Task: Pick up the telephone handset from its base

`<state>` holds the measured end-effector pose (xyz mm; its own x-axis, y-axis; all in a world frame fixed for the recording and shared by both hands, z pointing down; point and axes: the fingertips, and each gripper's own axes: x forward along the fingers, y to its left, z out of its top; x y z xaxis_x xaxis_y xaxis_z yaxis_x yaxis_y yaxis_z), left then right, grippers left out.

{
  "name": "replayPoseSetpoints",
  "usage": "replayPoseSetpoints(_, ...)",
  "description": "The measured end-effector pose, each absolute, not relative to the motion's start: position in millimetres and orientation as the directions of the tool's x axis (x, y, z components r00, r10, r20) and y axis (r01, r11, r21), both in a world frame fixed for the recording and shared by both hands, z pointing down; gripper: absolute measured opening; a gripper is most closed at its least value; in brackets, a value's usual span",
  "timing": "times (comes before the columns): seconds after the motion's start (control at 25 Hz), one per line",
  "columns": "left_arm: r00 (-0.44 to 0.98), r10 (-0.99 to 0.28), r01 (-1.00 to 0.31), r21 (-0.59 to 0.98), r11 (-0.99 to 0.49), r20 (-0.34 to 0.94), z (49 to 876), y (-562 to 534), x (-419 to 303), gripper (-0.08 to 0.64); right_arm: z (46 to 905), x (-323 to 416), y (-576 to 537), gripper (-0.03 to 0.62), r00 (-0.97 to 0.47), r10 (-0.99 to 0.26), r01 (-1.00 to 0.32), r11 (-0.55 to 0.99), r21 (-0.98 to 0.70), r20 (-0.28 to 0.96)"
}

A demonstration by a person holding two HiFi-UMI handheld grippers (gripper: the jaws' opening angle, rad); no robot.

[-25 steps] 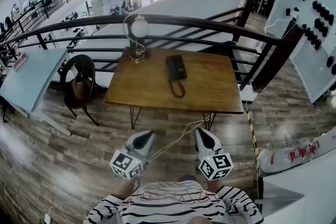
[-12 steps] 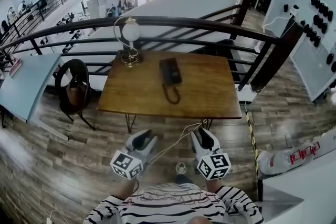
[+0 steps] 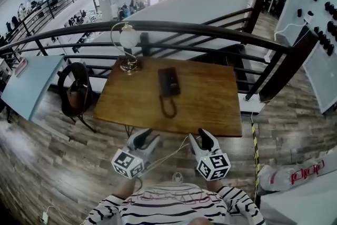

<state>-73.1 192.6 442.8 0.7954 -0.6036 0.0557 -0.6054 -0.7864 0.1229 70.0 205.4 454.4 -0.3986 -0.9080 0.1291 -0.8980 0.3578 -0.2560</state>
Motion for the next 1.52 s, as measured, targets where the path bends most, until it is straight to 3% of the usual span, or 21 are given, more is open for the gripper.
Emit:
replayPoseSetpoints(0.32,0.755,-0.65,-0.655,0.15,-0.741,0.084,459.9,145.2,-24.1,0.167,465.2,114.4,150.2,0.184,-0.472,-0.87,-0.868,0.432,-0.245,0.14)
replayPoseSetpoints(0.76,0.728,-0.678,-0.683,0.19,-0.705,0.103,474.6,90.2,-28.0,0.172,475.3,113.5,97.5,0.193,-0.497,-0.853,-0.857,0.455,-0.241,0.157)
replayPoseSetpoints(1.52,0.828,-0.541,-0.558,0.298,-0.774,0.147,490.6,-84.5,-90.1,0.202,478.0,47.2,-51.0,0.204,-0.363,-0.908,-0.923,0.32,-0.213,0.211)
